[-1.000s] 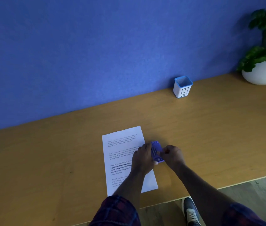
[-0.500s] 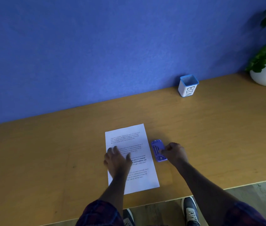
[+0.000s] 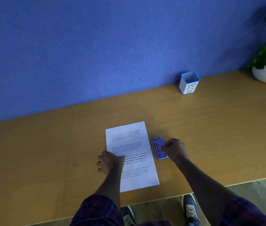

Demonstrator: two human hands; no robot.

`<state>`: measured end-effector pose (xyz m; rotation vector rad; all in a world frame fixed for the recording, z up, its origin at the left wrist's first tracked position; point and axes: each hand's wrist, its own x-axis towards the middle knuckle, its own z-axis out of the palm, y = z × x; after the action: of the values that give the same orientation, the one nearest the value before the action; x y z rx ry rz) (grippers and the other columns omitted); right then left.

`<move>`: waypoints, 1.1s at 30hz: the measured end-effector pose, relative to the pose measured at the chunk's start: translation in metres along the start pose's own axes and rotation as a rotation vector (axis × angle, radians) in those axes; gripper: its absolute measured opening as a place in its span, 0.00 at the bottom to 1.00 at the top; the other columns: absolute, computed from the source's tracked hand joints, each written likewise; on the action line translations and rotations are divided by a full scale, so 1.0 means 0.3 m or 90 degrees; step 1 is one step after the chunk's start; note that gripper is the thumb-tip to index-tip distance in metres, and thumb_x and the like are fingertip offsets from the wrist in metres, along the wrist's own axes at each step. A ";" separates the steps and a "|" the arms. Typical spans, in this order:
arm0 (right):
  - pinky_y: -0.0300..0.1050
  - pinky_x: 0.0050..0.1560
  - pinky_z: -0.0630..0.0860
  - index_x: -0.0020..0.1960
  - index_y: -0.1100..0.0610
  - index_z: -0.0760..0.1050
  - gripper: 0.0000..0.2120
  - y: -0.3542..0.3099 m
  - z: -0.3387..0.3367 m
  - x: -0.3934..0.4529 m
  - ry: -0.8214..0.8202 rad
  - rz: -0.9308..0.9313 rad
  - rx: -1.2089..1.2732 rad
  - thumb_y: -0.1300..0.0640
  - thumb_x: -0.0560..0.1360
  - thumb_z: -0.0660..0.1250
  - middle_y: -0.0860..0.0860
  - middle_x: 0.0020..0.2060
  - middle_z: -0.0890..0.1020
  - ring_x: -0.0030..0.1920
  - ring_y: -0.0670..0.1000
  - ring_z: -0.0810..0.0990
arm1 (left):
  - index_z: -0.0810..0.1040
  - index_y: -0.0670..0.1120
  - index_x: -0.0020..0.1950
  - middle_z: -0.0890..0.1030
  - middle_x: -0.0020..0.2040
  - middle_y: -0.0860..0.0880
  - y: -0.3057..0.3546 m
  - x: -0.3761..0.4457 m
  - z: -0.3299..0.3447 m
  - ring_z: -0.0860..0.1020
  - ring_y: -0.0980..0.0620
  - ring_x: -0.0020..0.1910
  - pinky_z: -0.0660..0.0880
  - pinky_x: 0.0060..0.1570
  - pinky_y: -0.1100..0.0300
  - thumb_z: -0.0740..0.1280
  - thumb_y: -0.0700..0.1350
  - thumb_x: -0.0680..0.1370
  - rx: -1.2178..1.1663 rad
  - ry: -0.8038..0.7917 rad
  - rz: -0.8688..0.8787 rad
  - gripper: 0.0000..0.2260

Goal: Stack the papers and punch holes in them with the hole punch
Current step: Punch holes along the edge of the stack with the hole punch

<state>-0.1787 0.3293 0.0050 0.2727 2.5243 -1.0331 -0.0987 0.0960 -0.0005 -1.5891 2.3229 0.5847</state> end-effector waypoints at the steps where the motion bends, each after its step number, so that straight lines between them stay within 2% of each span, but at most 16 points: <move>1: 0.51 0.34 0.81 0.39 0.51 0.78 0.06 0.003 0.001 0.000 0.000 -0.001 -0.002 0.52 0.67 0.74 0.48 0.34 0.83 0.34 0.50 0.82 | 0.69 0.41 0.70 0.73 0.68 0.40 0.005 0.000 -0.005 0.72 0.36 0.68 0.71 0.63 0.41 0.82 0.56 0.64 -0.004 -0.006 -0.008 0.42; 5: 0.52 0.34 0.81 0.40 0.51 0.79 0.05 0.010 0.006 -0.002 0.002 -0.011 -0.008 0.52 0.67 0.73 0.48 0.34 0.83 0.34 0.50 0.81 | 0.67 0.41 0.71 0.72 0.71 0.39 0.007 0.027 -0.014 0.70 0.36 0.69 0.67 0.66 0.40 0.85 0.55 0.61 -0.045 -0.038 -0.046 0.47; 9: 0.50 0.34 0.81 0.40 0.50 0.79 0.05 0.011 0.004 -0.002 0.000 -0.016 -0.007 0.52 0.68 0.74 0.48 0.34 0.83 0.35 0.50 0.82 | 0.68 0.41 0.71 0.72 0.70 0.40 -0.007 0.066 -0.013 0.70 0.36 0.70 0.69 0.66 0.40 0.85 0.56 0.59 -0.073 -0.069 -0.036 0.47; 11: 0.49 0.33 0.80 0.39 0.51 0.79 0.04 0.013 0.004 0.000 0.000 -0.019 -0.006 0.52 0.68 0.74 0.47 0.34 0.83 0.34 0.49 0.82 | 0.74 0.46 0.67 0.76 0.66 0.43 -0.022 0.080 -0.010 0.73 0.38 0.67 0.72 0.63 0.43 0.85 0.58 0.57 -0.086 -0.069 -0.007 0.42; 13: 0.49 0.33 0.80 0.40 0.51 0.80 0.04 0.016 0.004 0.001 0.000 -0.026 -0.008 0.52 0.68 0.73 0.47 0.34 0.83 0.34 0.50 0.81 | 0.79 0.52 0.60 0.82 0.57 0.49 -0.045 0.086 -0.018 0.80 0.43 0.57 0.78 0.56 0.49 0.83 0.58 0.57 -0.114 -0.064 0.057 0.34; 15: 0.48 0.35 0.79 0.40 0.52 0.80 0.04 0.021 0.005 0.003 0.004 -0.034 -0.005 0.52 0.69 0.72 0.48 0.34 0.83 0.35 0.51 0.82 | 0.82 0.52 0.57 0.86 0.52 0.51 -0.064 0.077 -0.035 0.81 0.47 0.47 0.78 0.46 0.57 0.81 0.53 0.65 -0.165 -0.071 0.113 0.23; 17: 0.46 0.37 0.78 0.41 0.53 0.81 0.05 0.027 0.004 0.003 0.011 -0.040 0.004 0.52 0.71 0.70 0.49 0.36 0.84 0.37 0.53 0.82 | 0.83 0.50 0.57 0.86 0.51 0.50 -0.071 0.076 -0.046 0.82 0.47 0.45 0.76 0.44 0.59 0.79 0.50 0.70 -0.217 -0.082 0.147 0.17; 21: 0.46 0.41 0.78 0.42 0.55 0.82 0.05 0.031 0.000 0.004 0.009 -0.052 0.017 0.53 0.72 0.70 0.50 0.37 0.85 0.39 0.55 0.82 | 0.84 0.50 0.54 0.87 0.48 0.51 -0.077 0.075 -0.041 0.84 0.47 0.47 0.81 0.47 0.55 0.78 0.47 0.71 -0.301 -0.138 0.168 0.12; 26: 0.47 0.39 0.78 0.40 0.55 0.81 0.06 0.028 -0.002 0.000 0.010 -0.054 0.013 0.53 0.72 0.71 0.49 0.35 0.84 0.38 0.55 0.82 | 0.83 0.51 0.45 0.87 0.44 0.53 -0.082 0.084 0.001 0.86 0.48 0.47 0.83 0.53 0.47 0.80 0.47 0.68 -0.368 -0.166 0.141 0.10; 33: 0.47 0.40 0.78 0.37 0.52 0.79 0.06 0.020 -0.005 -0.007 0.006 -0.042 0.034 0.53 0.72 0.71 0.48 0.33 0.83 0.38 0.55 0.82 | 0.84 0.47 0.50 0.87 0.45 0.52 -0.064 0.087 0.029 0.86 0.47 0.45 0.84 0.51 0.46 0.80 0.47 0.67 -0.377 -0.165 0.136 0.14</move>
<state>-0.1754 0.3345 0.0031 0.2101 2.5325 -1.1283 -0.0905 0.0725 -0.0228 -1.3603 2.2477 1.5443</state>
